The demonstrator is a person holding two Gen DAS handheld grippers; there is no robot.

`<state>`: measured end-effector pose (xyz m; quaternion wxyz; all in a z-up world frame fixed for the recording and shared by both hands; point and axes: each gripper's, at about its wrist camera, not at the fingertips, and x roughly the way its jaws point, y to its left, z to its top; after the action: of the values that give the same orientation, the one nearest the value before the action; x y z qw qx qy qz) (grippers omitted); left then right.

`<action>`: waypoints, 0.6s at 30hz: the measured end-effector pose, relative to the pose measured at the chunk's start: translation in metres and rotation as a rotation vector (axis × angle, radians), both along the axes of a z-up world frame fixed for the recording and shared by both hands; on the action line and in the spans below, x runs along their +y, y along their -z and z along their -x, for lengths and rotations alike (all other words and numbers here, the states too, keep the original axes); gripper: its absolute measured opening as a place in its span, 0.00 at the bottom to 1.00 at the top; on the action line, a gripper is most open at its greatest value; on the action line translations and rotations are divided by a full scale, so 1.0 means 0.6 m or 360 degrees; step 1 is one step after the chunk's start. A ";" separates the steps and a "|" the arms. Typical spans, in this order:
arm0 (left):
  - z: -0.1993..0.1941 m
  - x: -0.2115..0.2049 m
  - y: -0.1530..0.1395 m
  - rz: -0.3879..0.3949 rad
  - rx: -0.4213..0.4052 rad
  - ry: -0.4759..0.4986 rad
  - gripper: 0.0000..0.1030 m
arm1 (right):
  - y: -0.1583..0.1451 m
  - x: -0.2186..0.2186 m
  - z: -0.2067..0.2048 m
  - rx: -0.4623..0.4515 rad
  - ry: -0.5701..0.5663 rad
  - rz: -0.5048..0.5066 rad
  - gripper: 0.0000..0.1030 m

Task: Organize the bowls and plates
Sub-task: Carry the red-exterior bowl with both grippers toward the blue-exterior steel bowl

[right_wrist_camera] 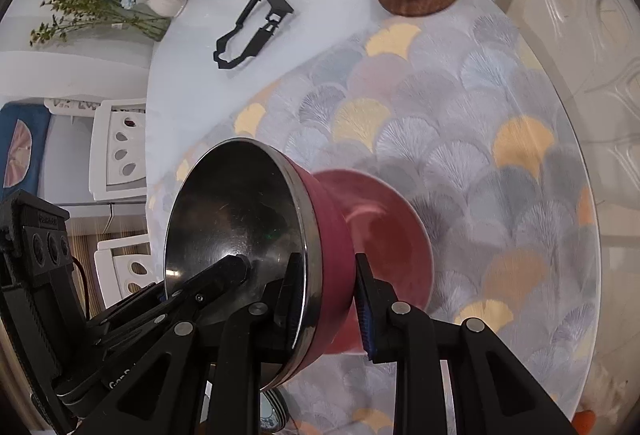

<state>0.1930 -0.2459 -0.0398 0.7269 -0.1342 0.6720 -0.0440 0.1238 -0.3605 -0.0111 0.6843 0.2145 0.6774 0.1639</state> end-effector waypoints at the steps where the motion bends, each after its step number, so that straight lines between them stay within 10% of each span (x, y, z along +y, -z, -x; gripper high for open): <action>1: 0.002 -0.001 0.002 -0.0001 0.0002 0.0004 0.16 | 0.002 -0.001 0.003 0.0003 0.0002 0.0002 0.24; 18: 0.012 -0.011 0.042 -0.0001 0.0075 0.0052 0.16 | 0.042 -0.010 0.018 0.0087 0.0056 0.0021 0.24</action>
<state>0.1856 -0.2527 -0.0652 0.7101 -0.1240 0.6911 -0.0527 0.1133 -0.3663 -0.0360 0.6698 0.2263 0.6929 0.1414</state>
